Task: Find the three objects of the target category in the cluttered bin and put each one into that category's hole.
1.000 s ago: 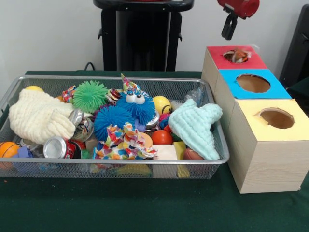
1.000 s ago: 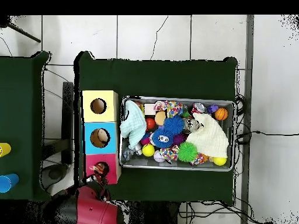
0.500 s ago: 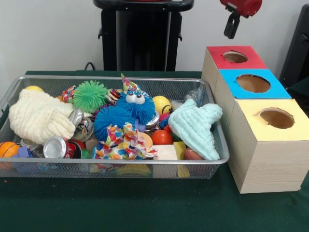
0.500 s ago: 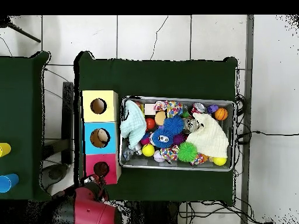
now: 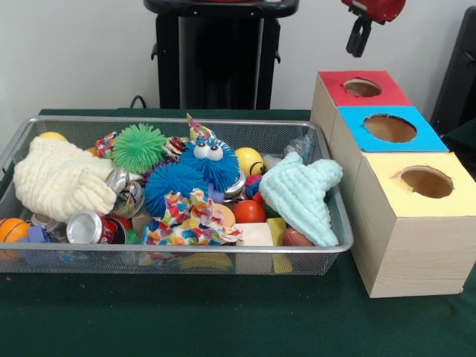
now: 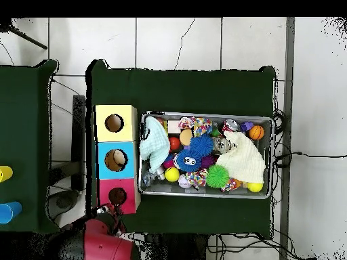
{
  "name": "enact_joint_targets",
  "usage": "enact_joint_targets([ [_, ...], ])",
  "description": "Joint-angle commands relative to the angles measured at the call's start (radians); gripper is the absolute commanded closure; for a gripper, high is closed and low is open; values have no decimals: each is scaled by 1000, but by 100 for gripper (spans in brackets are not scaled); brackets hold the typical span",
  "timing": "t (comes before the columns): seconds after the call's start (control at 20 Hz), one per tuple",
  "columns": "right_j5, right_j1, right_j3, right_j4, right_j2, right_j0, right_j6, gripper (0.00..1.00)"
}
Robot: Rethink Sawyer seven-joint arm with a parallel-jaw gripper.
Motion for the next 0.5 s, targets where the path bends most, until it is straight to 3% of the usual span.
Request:
enact_joint_targets([
  [0.05, 39, -8, -88, -107, -32, -104, -25, 100],
  [0.25, 8, -21, -101, -176, -29, -161, -59, 100],
  [0.5, -97, -44, -80, -293, 38, -302, -129, 100],
])
